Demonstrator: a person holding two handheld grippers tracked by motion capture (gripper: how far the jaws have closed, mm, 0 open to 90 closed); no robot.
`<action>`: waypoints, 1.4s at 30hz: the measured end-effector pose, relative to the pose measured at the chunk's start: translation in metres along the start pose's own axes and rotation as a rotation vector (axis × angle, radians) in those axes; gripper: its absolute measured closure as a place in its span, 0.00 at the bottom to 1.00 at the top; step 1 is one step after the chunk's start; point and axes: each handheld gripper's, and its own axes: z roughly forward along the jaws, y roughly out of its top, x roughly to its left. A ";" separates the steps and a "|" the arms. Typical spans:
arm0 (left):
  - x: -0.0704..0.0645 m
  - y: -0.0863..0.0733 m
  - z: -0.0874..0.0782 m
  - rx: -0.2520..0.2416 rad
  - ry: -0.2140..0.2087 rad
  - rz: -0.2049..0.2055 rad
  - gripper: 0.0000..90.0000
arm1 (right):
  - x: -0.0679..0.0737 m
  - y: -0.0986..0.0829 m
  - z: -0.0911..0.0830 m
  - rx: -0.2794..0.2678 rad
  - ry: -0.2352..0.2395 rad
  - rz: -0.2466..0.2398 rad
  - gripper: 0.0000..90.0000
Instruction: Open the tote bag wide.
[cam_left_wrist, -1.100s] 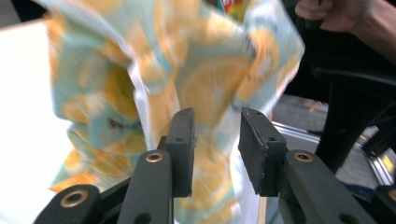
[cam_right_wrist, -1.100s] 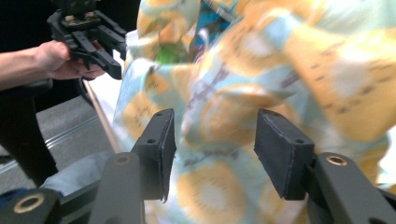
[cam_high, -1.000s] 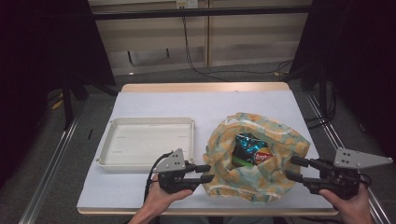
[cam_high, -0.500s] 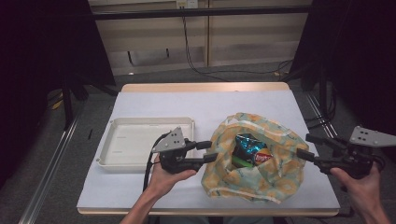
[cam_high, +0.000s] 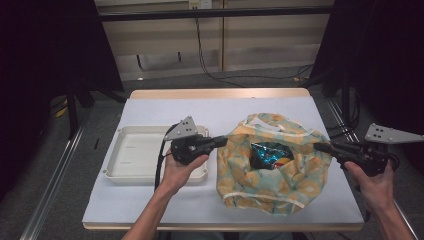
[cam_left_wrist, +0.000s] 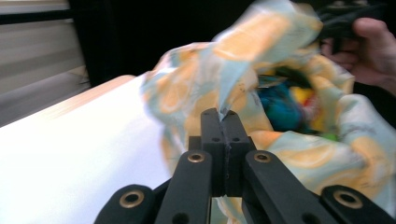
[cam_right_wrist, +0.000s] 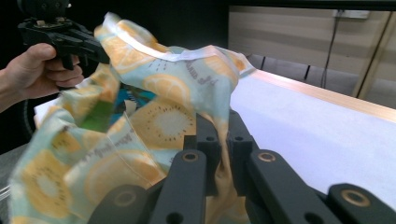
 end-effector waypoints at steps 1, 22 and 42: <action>0.000 0.000 0.000 0.000 0.000 0.000 1.00 | -0.003 -0.001 0.002 0.000 -0.007 0.011 0.97; 0.019 -0.054 0.046 0.293 0.051 -0.042 1.00 | -0.027 -0.062 0.028 0.189 -0.076 0.070 0.97; 0.027 -0.072 0.055 0.325 0.021 -0.134 1.00 | -0.040 -0.094 0.028 0.222 -0.075 0.116 0.98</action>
